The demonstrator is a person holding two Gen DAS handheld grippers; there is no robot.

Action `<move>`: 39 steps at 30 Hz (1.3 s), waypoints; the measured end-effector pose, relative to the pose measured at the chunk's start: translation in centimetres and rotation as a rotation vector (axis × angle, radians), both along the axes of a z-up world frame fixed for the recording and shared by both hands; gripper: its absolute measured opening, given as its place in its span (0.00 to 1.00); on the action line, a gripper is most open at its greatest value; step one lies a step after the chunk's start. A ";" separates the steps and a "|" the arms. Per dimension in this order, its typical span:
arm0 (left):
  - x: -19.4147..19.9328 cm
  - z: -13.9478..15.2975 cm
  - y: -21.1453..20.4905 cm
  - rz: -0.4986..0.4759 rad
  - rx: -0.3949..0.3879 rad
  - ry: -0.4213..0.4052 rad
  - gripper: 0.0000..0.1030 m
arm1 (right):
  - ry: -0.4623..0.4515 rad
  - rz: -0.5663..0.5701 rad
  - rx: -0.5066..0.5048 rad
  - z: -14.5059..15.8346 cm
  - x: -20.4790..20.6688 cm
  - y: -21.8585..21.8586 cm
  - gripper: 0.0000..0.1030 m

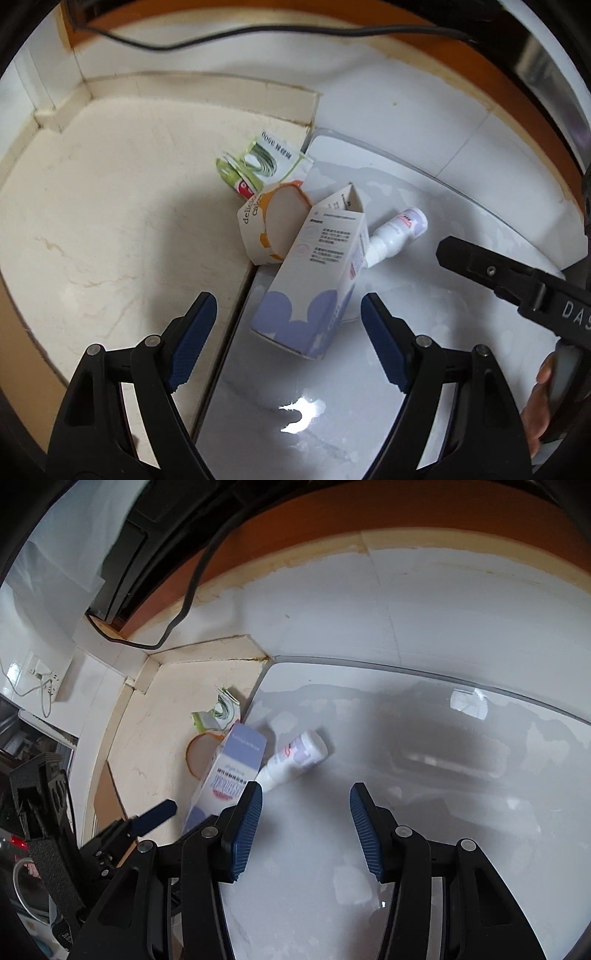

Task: Collect trash
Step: 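Grasp the white-blue carton with the left tool while the right tool grasps the spray bottle, then carry the carton and spray bottle down over the trash bin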

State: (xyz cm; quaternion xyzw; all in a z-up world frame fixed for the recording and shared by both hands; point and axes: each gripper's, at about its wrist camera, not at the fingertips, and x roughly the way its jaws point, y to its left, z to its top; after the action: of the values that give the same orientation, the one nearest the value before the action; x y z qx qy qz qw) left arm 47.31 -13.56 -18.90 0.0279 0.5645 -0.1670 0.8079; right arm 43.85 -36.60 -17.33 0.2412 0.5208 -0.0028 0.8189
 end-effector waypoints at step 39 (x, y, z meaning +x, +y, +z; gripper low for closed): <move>-13.5 4.4 7.5 0.071 -0.189 -0.098 0.31 | 0.027 0.039 -0.040 0.0 -3.6 5.5 0.26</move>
State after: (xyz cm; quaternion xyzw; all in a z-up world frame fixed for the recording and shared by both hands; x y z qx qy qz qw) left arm 33.83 -6.10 -14.49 -0.0603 0.5065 -0.1891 0.8391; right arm 40.29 -31.14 -17.31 0.2143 0.5364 -0.0007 0.8163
